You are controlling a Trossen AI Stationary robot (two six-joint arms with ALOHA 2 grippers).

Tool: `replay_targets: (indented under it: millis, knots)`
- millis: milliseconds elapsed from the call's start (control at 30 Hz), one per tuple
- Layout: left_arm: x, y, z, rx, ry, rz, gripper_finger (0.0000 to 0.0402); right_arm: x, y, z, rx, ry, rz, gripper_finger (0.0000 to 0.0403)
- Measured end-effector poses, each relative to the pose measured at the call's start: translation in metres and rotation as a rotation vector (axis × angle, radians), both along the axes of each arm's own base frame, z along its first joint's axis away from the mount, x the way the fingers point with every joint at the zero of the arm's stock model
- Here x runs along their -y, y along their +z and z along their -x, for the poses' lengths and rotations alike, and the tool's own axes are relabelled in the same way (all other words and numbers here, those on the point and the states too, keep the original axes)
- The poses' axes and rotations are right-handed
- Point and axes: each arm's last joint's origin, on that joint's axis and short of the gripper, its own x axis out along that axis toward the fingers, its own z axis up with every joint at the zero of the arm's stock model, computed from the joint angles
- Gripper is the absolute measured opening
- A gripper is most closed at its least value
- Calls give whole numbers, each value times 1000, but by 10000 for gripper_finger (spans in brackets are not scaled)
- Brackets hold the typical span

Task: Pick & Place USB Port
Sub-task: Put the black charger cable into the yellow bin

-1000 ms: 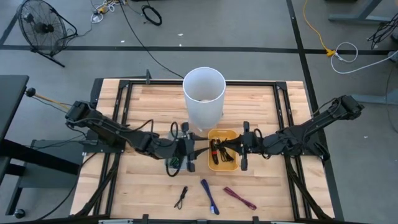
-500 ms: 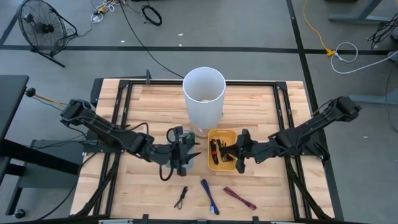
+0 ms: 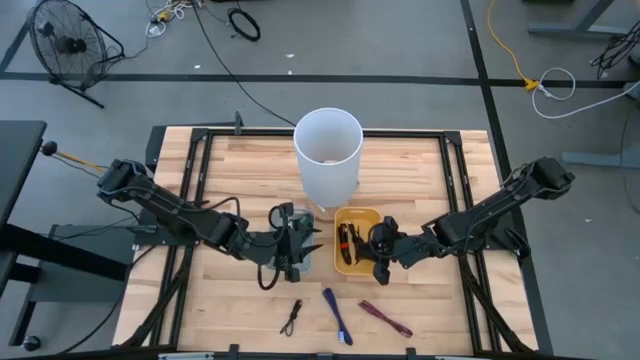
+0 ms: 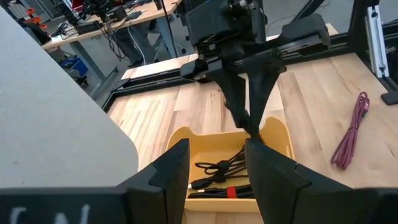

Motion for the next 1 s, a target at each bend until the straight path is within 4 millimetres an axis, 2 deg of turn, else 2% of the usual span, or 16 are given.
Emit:
replay_targets:
  millis: [200,367,633,833,1000]
  knots:
    - [0,0,0,-2,0,-1,161,0,0,0,-4,9,13,158]
    - [0,0,0,-2,0,0,161,2,0,0,4,-16,46,185]
    - [-3,-7,4,-75,56,-62,160,4,1,0,23,-61,105,171]
    - [-20,-22,21,-189,374,-181,160,4,1,0,20,-49,96,155]
    - [-52,-30,37,-289,579,-168,160,4,2,0,24,-41,106,147]
